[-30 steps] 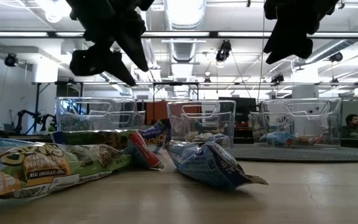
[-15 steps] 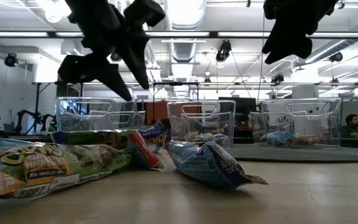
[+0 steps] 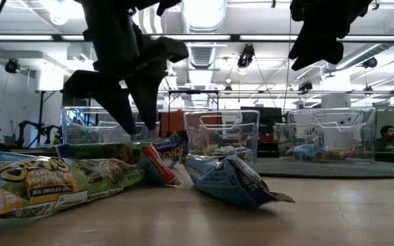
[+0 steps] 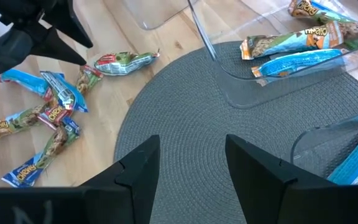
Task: Pick and place Granola Bars by type
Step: Put the red granola bar into the right transparent bin
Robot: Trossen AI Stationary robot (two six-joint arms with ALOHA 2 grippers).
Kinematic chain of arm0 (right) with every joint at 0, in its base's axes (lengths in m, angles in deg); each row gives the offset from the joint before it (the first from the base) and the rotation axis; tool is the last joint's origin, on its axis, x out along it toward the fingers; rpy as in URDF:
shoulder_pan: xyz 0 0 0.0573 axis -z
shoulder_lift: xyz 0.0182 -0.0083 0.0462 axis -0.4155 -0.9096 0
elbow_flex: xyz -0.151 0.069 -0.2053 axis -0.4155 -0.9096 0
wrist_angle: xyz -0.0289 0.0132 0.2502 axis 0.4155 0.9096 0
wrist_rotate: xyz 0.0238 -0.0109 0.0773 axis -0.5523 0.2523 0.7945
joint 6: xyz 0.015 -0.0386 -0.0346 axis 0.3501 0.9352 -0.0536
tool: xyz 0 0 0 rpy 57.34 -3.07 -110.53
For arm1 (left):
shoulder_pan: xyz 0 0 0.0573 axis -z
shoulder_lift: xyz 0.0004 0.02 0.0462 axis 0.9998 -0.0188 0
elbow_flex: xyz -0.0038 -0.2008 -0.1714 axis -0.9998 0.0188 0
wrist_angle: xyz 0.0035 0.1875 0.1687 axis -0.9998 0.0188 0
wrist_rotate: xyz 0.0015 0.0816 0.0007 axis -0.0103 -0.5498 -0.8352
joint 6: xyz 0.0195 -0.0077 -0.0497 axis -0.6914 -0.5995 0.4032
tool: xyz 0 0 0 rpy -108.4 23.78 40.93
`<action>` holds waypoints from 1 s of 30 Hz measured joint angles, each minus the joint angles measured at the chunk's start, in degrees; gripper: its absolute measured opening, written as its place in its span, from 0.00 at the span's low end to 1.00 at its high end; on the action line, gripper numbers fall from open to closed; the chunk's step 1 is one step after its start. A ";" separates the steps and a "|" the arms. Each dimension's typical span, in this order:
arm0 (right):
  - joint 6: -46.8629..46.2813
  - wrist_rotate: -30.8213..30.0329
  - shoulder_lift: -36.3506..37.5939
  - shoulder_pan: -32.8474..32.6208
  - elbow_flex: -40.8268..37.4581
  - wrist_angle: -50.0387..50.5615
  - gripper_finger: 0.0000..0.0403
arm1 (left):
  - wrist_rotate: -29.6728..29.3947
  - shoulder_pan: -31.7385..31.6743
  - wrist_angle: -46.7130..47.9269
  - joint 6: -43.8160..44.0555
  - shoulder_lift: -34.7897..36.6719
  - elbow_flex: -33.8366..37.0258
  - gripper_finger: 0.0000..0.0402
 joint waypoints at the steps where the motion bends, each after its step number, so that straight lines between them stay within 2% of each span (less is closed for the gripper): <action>1: 0.03 0.00 0.00 0.00 0.00 0.00 0.43 | -0.49 -0.02 0.04 -0.45 -0.19 0.06 0.39; 16: 0.29 -1.19 -0.02 0.00 -0.11 -0.04 0.43 | -1.27 -1.78 -2.95 -1.77 -6.24 0.71 0.39; 24: 0.27 -1.37 -0.02 0.00 -0.11 -0.04 0.43 | -5.06 -2.63 -2.97 -1.66 -7.65 0.71 0.39; 27: 0.27 -1.40 -0.02 0.00 -0.11 -0.04 0.43 | -5.68 -2.98 -2.97 -1.75 -7.69 0.71 0.36; 30: 0.19 -1.40 -0.02 0.00 -0.11 -0.04 0.43 | -5.58 -3.24 -3.01 -2.82 -7.67 0.71 0.28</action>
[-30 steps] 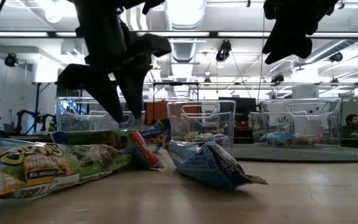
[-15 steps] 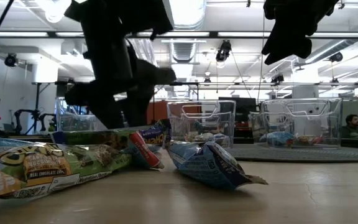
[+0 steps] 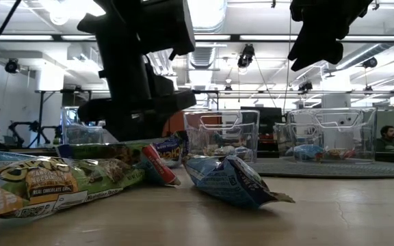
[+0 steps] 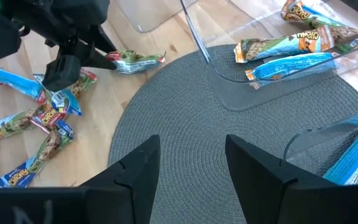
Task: Pick and place Granola Bars by type
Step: Put the red granola bar into the right transparent bin
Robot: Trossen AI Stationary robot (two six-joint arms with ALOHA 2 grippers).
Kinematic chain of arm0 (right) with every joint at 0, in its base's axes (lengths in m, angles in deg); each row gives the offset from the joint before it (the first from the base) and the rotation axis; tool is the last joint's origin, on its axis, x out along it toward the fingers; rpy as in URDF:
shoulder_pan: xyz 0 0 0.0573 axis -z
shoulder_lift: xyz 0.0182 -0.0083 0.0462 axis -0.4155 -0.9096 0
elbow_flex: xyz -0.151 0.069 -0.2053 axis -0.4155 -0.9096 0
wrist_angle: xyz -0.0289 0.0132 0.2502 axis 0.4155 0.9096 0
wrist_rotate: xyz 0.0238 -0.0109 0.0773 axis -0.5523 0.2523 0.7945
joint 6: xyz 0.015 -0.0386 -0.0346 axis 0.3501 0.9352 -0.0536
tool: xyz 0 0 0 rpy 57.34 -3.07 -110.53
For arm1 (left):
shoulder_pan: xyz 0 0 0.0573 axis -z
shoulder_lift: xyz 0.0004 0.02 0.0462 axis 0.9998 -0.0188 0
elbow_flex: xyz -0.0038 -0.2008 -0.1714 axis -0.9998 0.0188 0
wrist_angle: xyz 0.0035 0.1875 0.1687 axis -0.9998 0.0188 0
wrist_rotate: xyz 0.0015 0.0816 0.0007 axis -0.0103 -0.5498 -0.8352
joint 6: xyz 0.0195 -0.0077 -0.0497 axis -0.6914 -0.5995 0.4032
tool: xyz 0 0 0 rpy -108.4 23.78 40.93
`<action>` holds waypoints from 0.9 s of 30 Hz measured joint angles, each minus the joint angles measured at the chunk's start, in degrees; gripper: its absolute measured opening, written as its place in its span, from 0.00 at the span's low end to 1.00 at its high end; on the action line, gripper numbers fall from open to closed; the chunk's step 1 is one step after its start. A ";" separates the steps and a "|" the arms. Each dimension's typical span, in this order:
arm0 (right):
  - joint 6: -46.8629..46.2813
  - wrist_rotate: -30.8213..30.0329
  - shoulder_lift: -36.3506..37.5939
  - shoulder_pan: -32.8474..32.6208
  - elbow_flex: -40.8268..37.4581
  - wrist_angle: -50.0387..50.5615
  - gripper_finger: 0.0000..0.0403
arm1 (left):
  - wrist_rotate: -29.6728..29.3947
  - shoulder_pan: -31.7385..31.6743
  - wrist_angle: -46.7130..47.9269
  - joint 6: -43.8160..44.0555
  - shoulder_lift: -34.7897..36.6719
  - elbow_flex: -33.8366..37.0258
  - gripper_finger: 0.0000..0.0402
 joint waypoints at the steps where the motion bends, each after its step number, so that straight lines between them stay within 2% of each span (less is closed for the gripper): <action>1: -0.04 0.00 0.00 0.00 0.00 0.00 0.43 | 0.19 -0.04 0.00 -0.62 0.05 -0.01 0.25; 7: -0.11 -0.04 0.12 -0.13 0.00 -0.70 0.43 | 2.61 0.16 -0.07 -5.36 1.43 -1.94 0.05; 11: 1.18 0.14 0.45 -0.13 0.00 -1.77 0.43 | 4.06 0.34 -0.13 -12.04 4.08 -5.08 0.03; 14: 6.71 4.04 0.45 -0.13 0.00 -3.99 0.43 | 6.01 0.43 -2.79 -21.31 6.49 -7.22 0.04; 18: 20.90 10.88 -0.02 -0.15 0.00 -7.68 0.43 | 16.65 -2.00 -8.29 -30.21 8.93 -8.61 0.04; 20: 26.80 12.30 -0.24 -0.47 0.03 -8.25 0.43 | 24.65 -4.49 -11.38 -31.06 9.07 -8.72 0.04; 23: 29.61 12.03 -0.31 -1.33 0.81 -8.28 0.43 | 35.08 -7.62 -15.97 -29.73 9.07 -8.51 0.04; 27: 31.32 10.70 -0.24 -2.40 1.69 -8.53 0.43 | 38.45 -8.98 -19.84 -29.96 9.07 -8.52 0.04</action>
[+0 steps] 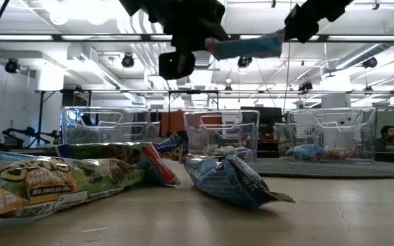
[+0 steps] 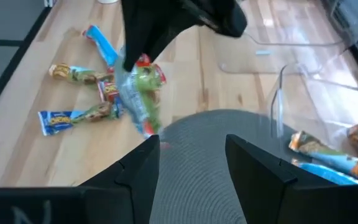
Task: Pick and place Granola Bars by type
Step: Put the red granola bar into the right transparent bin
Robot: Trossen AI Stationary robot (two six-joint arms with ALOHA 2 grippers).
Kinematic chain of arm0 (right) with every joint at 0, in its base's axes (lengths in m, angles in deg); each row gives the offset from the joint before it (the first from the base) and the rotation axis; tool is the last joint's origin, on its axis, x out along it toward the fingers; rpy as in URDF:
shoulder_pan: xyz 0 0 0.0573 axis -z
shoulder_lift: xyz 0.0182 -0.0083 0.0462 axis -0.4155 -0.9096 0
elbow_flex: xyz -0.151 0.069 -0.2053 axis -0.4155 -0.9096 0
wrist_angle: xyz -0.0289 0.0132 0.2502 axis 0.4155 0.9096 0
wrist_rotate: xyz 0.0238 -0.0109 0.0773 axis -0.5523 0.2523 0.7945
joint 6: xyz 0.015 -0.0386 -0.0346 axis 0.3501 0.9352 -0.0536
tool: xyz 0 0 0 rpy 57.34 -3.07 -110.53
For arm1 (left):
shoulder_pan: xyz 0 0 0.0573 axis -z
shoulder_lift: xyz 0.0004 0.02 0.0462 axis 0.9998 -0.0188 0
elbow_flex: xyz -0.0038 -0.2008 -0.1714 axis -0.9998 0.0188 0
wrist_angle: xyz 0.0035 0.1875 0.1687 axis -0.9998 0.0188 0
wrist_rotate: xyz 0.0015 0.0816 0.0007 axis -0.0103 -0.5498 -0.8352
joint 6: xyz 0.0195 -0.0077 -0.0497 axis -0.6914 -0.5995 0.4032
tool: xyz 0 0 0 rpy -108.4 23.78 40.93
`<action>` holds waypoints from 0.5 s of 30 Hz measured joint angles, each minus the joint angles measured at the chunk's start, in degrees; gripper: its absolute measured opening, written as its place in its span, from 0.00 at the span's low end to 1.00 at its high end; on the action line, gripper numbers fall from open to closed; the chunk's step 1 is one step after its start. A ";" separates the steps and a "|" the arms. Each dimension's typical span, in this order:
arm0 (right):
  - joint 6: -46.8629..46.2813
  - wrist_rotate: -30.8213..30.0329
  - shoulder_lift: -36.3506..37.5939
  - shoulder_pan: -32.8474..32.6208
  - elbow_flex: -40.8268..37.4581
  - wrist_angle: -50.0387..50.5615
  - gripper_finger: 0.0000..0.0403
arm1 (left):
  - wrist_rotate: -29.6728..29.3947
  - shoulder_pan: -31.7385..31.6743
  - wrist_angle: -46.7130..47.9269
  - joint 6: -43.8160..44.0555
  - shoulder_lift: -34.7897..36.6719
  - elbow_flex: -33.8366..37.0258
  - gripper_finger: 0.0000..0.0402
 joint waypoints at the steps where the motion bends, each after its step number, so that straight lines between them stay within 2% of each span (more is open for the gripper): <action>1: 0.58 -0.18 0.00 -0.32 0.07 -0.05 0.43 | 0.94 -0.23 -0.68 -0.05 0.00 0.02 0.04; 7: -0.15 -0.18 -0.11 -1.58 0.14 -0.06 0.45 | 4.15 -0.37 -3.71 -0.03 -0.02 0.03 0.04; 15: -1.05 -0.49 -0.11 -1.58 0.12 -0.14 0.63 | 4.49 -1.07 -7.76 1.00 -0.04 0.03 0.04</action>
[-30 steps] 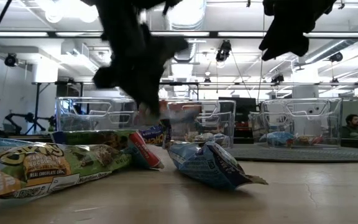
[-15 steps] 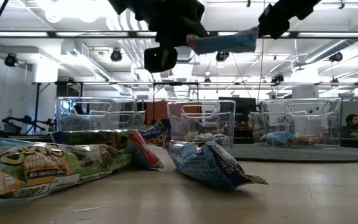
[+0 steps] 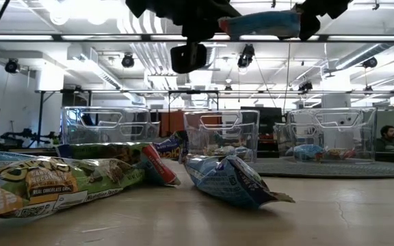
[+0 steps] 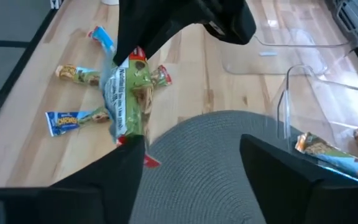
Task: Pick and place Granola Bars by type
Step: Put the red granola bar into the right transparent bin
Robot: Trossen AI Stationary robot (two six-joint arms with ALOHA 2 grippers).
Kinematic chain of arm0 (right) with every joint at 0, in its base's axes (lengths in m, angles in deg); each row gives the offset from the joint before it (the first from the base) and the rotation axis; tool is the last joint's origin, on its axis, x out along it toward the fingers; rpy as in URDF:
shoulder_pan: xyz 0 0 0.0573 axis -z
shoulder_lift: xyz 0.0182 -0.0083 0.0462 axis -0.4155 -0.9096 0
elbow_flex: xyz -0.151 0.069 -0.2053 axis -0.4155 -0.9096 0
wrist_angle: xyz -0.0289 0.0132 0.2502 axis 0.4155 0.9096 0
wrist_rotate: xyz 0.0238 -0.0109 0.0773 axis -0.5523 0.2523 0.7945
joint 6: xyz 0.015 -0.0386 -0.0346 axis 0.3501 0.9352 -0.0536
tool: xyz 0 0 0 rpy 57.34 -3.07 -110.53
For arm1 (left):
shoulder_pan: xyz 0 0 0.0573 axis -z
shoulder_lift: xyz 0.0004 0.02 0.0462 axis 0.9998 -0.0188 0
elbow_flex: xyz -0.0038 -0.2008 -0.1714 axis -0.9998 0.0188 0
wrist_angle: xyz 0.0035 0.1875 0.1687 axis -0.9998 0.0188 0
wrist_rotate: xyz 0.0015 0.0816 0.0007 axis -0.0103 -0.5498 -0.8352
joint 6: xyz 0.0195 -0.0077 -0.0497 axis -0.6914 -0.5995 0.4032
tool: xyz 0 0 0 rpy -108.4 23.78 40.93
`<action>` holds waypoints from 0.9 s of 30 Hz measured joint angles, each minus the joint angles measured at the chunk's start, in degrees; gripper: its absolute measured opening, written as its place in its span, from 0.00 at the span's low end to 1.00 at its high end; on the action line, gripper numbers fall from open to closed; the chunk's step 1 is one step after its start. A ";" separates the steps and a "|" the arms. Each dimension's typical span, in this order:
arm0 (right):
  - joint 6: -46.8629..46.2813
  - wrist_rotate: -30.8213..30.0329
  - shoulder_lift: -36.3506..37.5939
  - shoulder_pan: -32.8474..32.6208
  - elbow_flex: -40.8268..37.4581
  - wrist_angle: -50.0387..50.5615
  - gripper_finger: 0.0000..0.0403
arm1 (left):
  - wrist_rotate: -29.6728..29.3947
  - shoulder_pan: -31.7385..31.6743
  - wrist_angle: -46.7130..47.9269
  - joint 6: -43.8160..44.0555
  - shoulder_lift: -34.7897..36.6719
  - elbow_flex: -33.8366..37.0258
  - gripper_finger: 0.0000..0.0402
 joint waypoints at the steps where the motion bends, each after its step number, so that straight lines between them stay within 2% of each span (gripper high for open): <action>1: 0.48 -0.06 0.00 0.00 -0.06 0.05 0.66 | 0.03 -0.24 -0.23 0.08 0.00 0.01 0.04; 5: 2.81 -1.58 0.03 0.00 -0.19 0.77 0.73 | -0.08 -1.30 0.67 0.02 0.00 0.01 0.04; 9: 2.44 -7.70 0.29 -0.02 -0.10 5.07 0.76 | -0.66 -1.83 3.32 -0.86 0.00 0.01 0.04; 11: 1.09 -8.77 0.47 0.00 -0.10 6.39 0.76 | -0.65 -2.00 3.79 -1.27 0.00 0.01 0.04; 16: -1.33 -6.85 0.16 -0.03 -0.08 7.19 0.74 | -0.48 -2.86 2.69 -1.48 0.00 0.01 0.04; 27: 1.23 -5.15 -0.75 -0.02 -0.12 3.08 0.70 | -0.19 -3.16 -1.72 0.33 0.00 0.01 0.04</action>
